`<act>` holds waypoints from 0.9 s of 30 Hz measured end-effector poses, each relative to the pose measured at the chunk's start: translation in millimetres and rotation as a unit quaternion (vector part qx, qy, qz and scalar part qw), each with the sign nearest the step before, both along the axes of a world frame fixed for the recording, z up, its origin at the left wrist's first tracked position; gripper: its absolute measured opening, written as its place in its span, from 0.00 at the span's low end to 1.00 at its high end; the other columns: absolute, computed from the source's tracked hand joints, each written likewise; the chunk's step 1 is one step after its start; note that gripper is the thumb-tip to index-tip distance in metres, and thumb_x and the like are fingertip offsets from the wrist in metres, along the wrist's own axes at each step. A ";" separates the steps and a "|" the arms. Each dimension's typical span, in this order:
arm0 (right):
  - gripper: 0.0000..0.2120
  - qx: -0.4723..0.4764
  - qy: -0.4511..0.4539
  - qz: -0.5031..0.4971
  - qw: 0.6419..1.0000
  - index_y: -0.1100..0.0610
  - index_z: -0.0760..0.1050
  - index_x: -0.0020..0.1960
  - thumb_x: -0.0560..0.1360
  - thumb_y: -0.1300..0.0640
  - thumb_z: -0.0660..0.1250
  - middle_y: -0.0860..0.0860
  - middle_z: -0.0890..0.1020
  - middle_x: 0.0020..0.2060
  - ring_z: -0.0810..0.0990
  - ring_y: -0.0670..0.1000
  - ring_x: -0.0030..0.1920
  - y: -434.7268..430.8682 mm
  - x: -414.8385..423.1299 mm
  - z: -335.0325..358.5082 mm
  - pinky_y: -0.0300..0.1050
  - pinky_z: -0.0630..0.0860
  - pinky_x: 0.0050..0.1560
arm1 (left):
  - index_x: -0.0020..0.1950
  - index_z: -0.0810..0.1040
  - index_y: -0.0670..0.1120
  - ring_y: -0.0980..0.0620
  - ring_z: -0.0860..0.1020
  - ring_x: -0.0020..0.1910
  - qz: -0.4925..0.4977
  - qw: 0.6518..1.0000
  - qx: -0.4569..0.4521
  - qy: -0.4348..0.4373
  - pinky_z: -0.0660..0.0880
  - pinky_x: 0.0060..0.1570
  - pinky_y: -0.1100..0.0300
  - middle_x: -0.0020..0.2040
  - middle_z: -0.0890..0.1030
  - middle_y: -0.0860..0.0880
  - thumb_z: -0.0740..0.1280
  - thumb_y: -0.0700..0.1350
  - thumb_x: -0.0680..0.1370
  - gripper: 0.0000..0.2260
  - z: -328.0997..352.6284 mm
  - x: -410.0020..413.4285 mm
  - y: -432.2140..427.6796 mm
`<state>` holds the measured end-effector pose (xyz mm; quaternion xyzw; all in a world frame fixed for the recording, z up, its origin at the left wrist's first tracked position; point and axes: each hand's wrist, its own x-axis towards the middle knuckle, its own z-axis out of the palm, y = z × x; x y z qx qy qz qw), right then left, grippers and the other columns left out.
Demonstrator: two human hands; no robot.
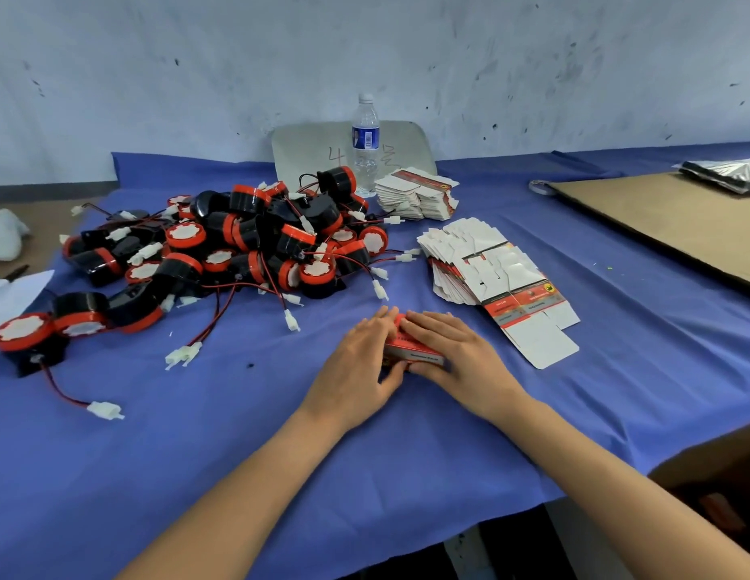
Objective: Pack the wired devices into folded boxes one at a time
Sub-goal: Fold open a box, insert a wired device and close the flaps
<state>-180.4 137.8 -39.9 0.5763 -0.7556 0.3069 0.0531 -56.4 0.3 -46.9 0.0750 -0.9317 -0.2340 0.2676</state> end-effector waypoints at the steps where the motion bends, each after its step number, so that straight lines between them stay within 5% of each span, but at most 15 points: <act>1: 0.25 0.012 0.010 -0.003 1.000 0.56 0.70 0.71 0.76 0.53 0.69 0.49 0.71 0.70 0.68 0.53 0.72 -0.3 -0.3 1.6 0.50 0.58 0.75 | 0.73 0.66 0.42 0.52 0.63 0.74 0.009 1.000 -0.010 -0.002 0.58 0.74 0.59 0.75 0.66 0.48 0.68 0.44 0.78 0.25 0.4 -0.5 1.2; 4: 0.25 0.101 0.092 -0.015 0.990 0.54 0.68 0.72 0.78 0.49 0.66 0.50 0.74 0.69 0.69 0.53 0.71 -7.3 -2.3 11.3 0.46 0.45 0.77 | 0.73 0.67 0.40 0.47 0.67 0.73 0.013 0.995 -0.092 -0.023 0.50 0.75 0.58 0.72 0.71 0.44 0.67 0.44 0.78 0.24 3.8 -3.7 -1.7; 6: 0.21 0.201 0.137 -0.030 0.970 0.49 0.73 0.68 0.77 0.44 0.66 0.50 0.81 0.59 0.76 0.55 0.62 -20.4 -10.5 34.9 0.49 0.57 0.73 | 0.73 0.68 0.43 0.49 0.68 0.72 0.007 0.989 -0.134 -0.060 0.45 0.74 0.60 0.70 0.73 0.45 0.66 0.46 0.79 0.23 14.2 -9.9 -8.5; 8: 0.17 0.252 0.092 -0.044 0.962 0.47 0.80 0.59 0.73 0.42 0.69 0.53 0.82 0.46 0.79 0.57 0.50 -30.8 -17.5 61.8 0.51 0.71 0.57 | 0.71 0.71 0.48 0.52 0.71 0.68 -0.013 0.989 -0.119 -0.083 0.42 0.74 0.60 0.65 0.78 0.49 0.64 0.48 0.79 0.20 27.8 -16.2 -16.0; 11: 0.16 0.152 -0.181 -0.060 0.970 0.52 0.82 0.57 0.71 0.50 0.74 0.53 0.84 0.47 0.81 0.51 0.48 -27.8 -23.1 64.7 0.44 0.76 0.50 | 0.60 0.80 0.46 0.50 0.78 0.57 0.011 0.999 -0.019 -0.024 0.47 0.73 0.62 0.55 0.83 0.49 0.64 0.45 0.80 0.11 38.7 -22.2 -18.2; 13: 0.17 0.040 -0.365 -0.095 0.925 0.56 0.79 0.61 0.72 0.57 0.74 0.53 0.83 0.51 0.81 0.48 0.49 -17.2 -17.4 43.9 0.37 0.77 0.49 | 0.55 0.82 0.43 0.49 0.79 0.52 0.059 0.996 0.059 0.018 0.59 0.70 0.62 0.51 0.82 0.47 0.67 0.43 0.79 0.08 33.9 -24.2 -14.3; 15: 0.13 -0.048 -0.444 -0.136 0.884 0.57 0.79 0.57 0.73 0.58 0.73 0.51 0.83 0.46 0.81 0.45 0.43 -11.1 -8.8 22.6 0.32 0.76 0.42 | 0.59 0.81 0.45 0.51 0.77 0.52 0.094 0.981 0.167 -0.003 0.69 0.59 0.61 0.52 0.78 0.48 0.69 0.44 0.78 0.10 27.1 -25.7 -7.5; 17: 0.06 -0.117 -0.490 -0.158 0.849 0.58 0.81 0.51 0.74 0.60 0.72 0.51 0.83 0.42 0.81 0.47 0.41 -11.8 -1.6 11.1 0.35 0.76 0.40 | 0.61 0.79 0.49 0.53 0.77 0.53 0.099 0.949 0.298 -0.040 0.73 0.57 0.60 0.55 0.77 0.49 0.68 0.46 0.79 0.11 21.0 -29.2 -1.4; 20: 0.04 -0.161 -0.505 -0.174 0.830 0.54 0.79 0.44 0.74 0.63 0.70 0.50 0.82 0.39 0.81 0.47 0.39 -19.4 10.4 6.6 0.38 0.77 0.39 | 0.50 0.79 0.52 0.50 0.79 0.49 0.117 0.899 0.422 -0.028 0.77 0.51 0.55 0.50 0.81 0.50 0.66 0.44 0.79 0.04 16.3 -33.1 11.6; 27: 0.10 -0.198 -0.455 -0.228 0.837 0.51 0.76 0.38 0.75 0.63 0.67 0.54 0.82 0.40 0.80 0.52 0.42 -31.1 23.5 -3.6 0.47 0.79 0.44 | 0.42 0.78 0.48 0.51 0.79 0.41 0.189 0.860 0.474 0.011 0.76 0.39 0.58 0.43 0.81 0.48 0.66 0.42 0.79 0.06 10.7 -38.0 19.8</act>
